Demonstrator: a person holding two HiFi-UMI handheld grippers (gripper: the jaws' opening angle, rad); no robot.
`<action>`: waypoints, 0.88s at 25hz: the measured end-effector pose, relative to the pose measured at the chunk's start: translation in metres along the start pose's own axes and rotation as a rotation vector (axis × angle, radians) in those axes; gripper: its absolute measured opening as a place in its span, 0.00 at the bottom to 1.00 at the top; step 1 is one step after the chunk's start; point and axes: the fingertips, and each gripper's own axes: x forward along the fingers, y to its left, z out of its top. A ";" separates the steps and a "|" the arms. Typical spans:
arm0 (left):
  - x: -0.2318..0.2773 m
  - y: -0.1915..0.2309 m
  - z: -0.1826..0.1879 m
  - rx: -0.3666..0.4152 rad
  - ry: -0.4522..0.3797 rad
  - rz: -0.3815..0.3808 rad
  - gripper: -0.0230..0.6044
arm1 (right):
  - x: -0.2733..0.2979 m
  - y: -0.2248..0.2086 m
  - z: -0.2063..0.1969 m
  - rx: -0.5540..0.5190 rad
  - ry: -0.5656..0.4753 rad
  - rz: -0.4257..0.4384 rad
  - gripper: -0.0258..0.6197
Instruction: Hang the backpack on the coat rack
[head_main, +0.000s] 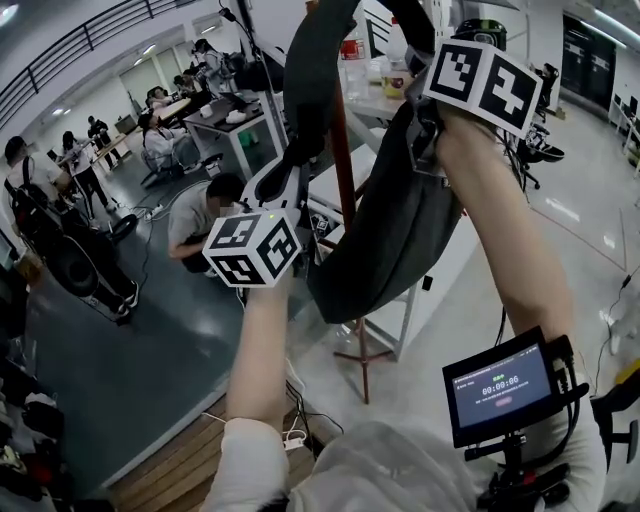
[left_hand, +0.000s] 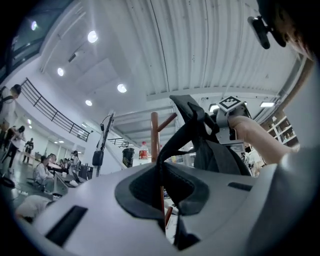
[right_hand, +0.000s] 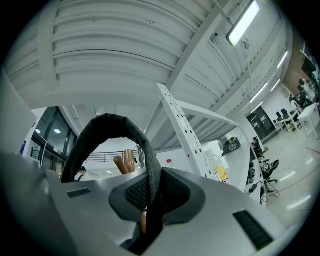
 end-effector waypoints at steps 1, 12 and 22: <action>0.005 0.006 -0.002 -0.020 0.008 0.004 0.08 | 0.006 0.001 -0.001 -0.013 0.011 -0.012 0.11; 0.048 0.027 -0.065 -0.092 0.197 -0.005 0.08 | 0.052 -0.007 -0.047 -0.113 0.149 -0.092 0.11; 0.042 0.007 -0.124 -0.114 0.298 -0.038 0.08 | 0.044 -0.017 -0.097 -0.135 0.186 -0.079 0.11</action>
